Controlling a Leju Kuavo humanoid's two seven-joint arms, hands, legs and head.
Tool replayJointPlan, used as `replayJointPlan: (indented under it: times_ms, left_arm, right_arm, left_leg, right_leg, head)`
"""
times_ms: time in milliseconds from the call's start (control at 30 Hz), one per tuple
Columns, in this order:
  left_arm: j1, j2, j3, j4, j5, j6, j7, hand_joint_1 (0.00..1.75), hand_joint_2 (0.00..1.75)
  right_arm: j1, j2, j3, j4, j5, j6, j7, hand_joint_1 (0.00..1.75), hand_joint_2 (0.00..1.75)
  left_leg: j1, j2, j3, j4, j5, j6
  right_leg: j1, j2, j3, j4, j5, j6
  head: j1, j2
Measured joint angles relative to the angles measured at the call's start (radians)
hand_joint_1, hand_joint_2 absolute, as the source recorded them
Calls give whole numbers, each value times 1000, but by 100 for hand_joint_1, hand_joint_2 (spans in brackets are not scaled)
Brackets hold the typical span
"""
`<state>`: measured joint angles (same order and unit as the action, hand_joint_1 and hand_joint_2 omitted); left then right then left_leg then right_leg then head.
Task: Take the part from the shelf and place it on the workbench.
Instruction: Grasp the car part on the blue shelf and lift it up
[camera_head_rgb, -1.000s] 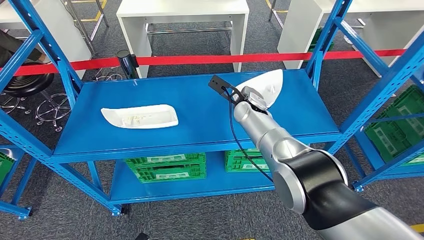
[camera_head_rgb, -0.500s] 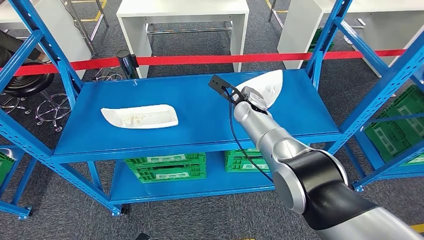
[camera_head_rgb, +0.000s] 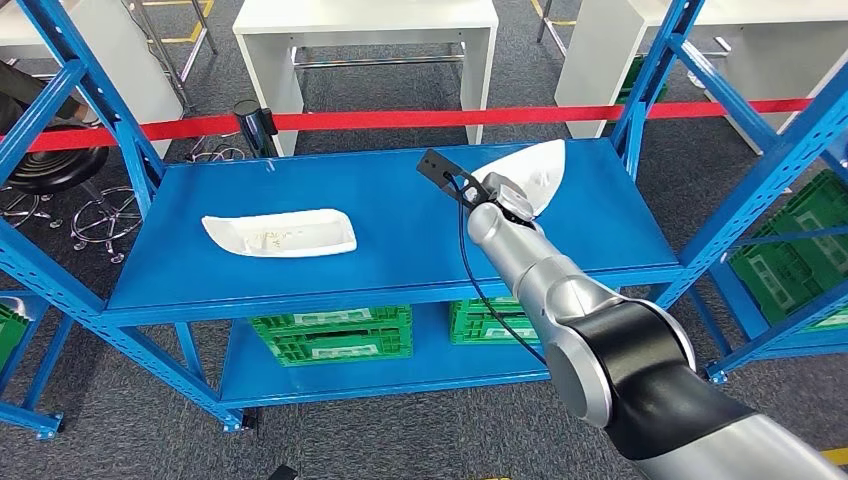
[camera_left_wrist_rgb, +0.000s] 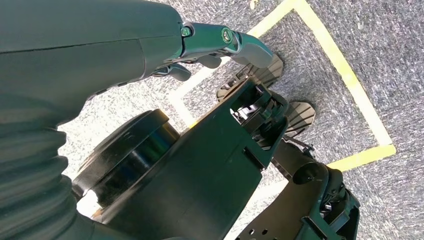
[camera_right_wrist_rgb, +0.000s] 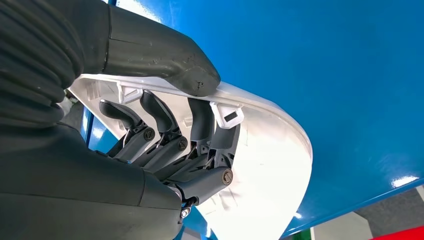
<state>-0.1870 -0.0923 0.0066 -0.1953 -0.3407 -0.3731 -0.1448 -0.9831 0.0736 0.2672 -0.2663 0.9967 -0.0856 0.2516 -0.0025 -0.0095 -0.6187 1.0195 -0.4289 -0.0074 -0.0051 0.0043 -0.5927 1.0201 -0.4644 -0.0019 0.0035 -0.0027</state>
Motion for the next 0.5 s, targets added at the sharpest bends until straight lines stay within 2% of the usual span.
replayJointPlan:
  times_ms: [167, 500]
  left_arm:
    - [0, 0, 1, 0, 1, 0, 0, 0, 175]
    - [1, -8, 2, 0, 0, 0, -7, 0, 175]
  right_arm:
    - [-21, 0, -11, 0, -2, -36, 13, 175, 175]
    - [-137, 0, -38, -1, -20, -96, 4, 175, 175]
  left_leg:
    - [0, 0, 0, 0, 0, 0]
    - [0, 0, 0, 0, 0, 0]
  right_leg:
    - [0, 0, 0, 0, 0, 0]
    - [0, 0, 0, 0, 0, 0]
  head:
    - [0, 0]
    - [0, 0]
